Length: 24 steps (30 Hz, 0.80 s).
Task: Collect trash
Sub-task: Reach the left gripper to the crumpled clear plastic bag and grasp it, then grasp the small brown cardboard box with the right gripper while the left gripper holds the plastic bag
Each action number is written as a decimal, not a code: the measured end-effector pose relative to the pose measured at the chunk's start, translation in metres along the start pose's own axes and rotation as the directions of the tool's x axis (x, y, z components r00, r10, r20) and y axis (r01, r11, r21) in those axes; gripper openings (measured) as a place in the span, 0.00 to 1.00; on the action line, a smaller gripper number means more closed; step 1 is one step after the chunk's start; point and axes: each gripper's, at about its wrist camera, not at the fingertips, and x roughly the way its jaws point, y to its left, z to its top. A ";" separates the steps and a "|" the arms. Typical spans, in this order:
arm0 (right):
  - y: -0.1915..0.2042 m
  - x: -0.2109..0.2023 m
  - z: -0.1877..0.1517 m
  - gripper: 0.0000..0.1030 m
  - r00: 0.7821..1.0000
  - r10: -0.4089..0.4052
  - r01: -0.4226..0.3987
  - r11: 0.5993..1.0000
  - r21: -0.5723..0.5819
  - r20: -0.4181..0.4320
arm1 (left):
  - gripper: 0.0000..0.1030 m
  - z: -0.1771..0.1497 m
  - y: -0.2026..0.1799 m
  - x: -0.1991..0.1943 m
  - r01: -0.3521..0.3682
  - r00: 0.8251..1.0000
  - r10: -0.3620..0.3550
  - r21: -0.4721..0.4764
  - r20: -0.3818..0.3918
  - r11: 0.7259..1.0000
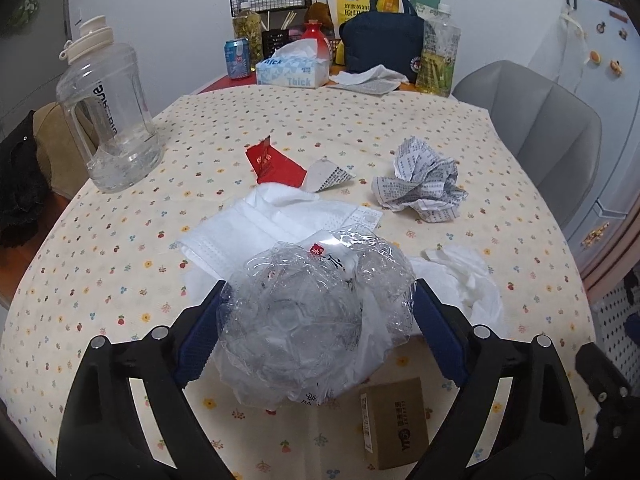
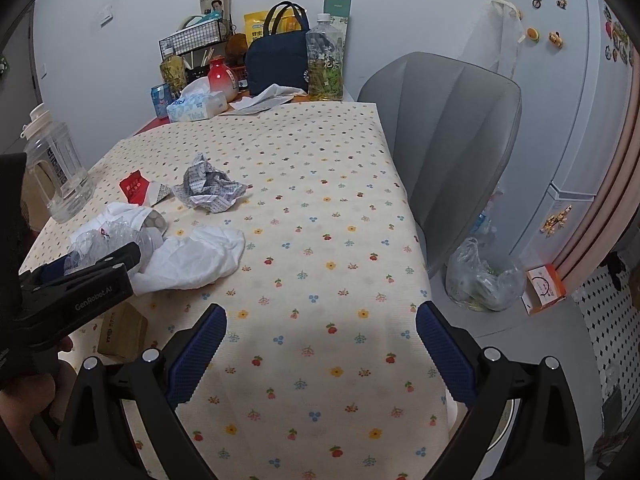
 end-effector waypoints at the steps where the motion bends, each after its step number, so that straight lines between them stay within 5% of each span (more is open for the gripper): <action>1: 0.001 -0.001 0.000 0.91 1.000 0.002 -0.002 1.000 -0.002 0.001 | 0.86 0.000 0.002 -0.004 0.003 1.000 -0.003 -0.006 0.013 1.000; 13: 0.040 -0.014 -0.007 0.91 0.998 0.058 -0.057 0.996 -0.069 0.008 | 0.86 -0.003 0.048 -0.045 0.012 0.995 -0.002 -0.105 0.102 0.994; 24: 0.085 -0.018 -0.018 0.89 0.994 0.110 -0.111 0.983 -0.146 -0.009 | 0.86 -0.024 0.093 -0.048 -0.047 0.994 0.064 -0.184 0.084 0.982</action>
